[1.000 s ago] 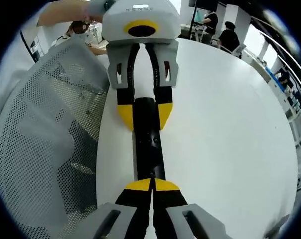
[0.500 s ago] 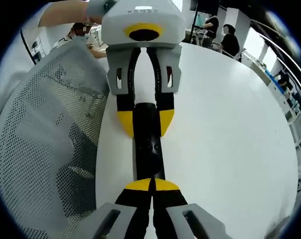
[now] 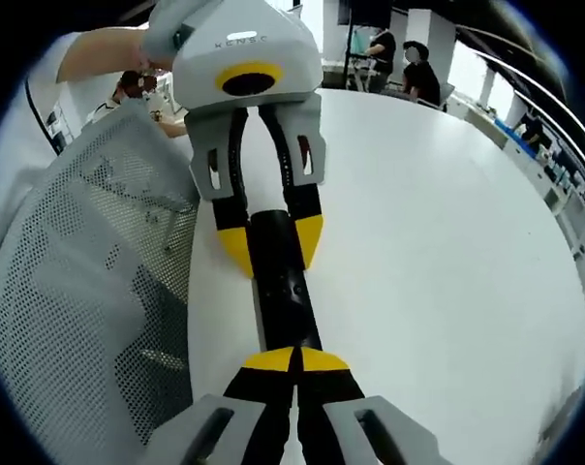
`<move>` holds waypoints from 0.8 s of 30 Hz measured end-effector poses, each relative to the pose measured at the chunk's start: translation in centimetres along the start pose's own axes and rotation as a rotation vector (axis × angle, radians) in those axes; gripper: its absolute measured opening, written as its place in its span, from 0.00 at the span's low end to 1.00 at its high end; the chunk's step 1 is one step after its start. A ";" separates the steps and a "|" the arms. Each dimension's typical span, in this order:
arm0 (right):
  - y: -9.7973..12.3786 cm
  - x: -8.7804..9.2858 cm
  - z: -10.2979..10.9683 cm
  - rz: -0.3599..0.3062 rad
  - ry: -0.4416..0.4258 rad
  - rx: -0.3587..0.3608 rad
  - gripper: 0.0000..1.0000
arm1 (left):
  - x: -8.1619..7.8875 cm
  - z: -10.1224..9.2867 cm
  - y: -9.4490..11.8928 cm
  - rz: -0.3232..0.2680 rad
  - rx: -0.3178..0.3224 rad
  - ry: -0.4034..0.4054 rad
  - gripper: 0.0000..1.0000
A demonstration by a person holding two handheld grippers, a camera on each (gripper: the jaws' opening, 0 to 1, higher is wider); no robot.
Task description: Press the specified remote control buttons in sequence, fully releasing each button before pressing the next.
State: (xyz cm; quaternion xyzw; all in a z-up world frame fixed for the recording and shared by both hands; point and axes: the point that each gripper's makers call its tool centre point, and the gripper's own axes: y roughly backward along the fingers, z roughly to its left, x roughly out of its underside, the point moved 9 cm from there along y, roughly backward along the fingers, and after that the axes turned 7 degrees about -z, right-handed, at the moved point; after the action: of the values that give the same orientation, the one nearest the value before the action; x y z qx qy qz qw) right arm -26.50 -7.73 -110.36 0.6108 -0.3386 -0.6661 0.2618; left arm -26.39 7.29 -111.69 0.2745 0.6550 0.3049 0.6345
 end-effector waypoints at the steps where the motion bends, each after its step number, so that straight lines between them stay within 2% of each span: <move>1: 0.0 0.0 0.0 0.000 0.008 0.001 0.00 | 0.0 0.0 0.0 0.000 0.000 0.000 0.24; 8: -0.5 -0.5 0.2 -0.012 0.026 -0.008 0.00 | -0.3 0.0 -0.1 0.025 -0.002 0.001 0.24; 11: -0.6 -0.5 0.2 -0.001 0.058 -0.003 0.00 | -0.3 0.0 -0.1 0.033 -0.002 0.000 0.24; 19: -1.2 -0.8 0.4 0.039 0.212 0.009 0.00 | -0.1 0.0 0.0 0.005 -0.006 0.007 0.24; 22: -1.1 -0.7 0.2 0.032 0.219 0.004 0.00 | -0.2 0.0 0.0 0.008 -0.005 0.004 0.24; 24: -1.2 -0.4 0.0 0.006 0.165 0.005 0.00 | -0.2 0.0 0.0 0.012 -0.004 0.002 0.24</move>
State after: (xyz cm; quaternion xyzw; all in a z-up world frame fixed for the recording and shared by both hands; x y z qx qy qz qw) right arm -26.33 -6.64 -111.02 0.6632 -0.3192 -0.6121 0.2891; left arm -26.33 7.14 -111.60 0.2769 0.6534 0.3103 0.6325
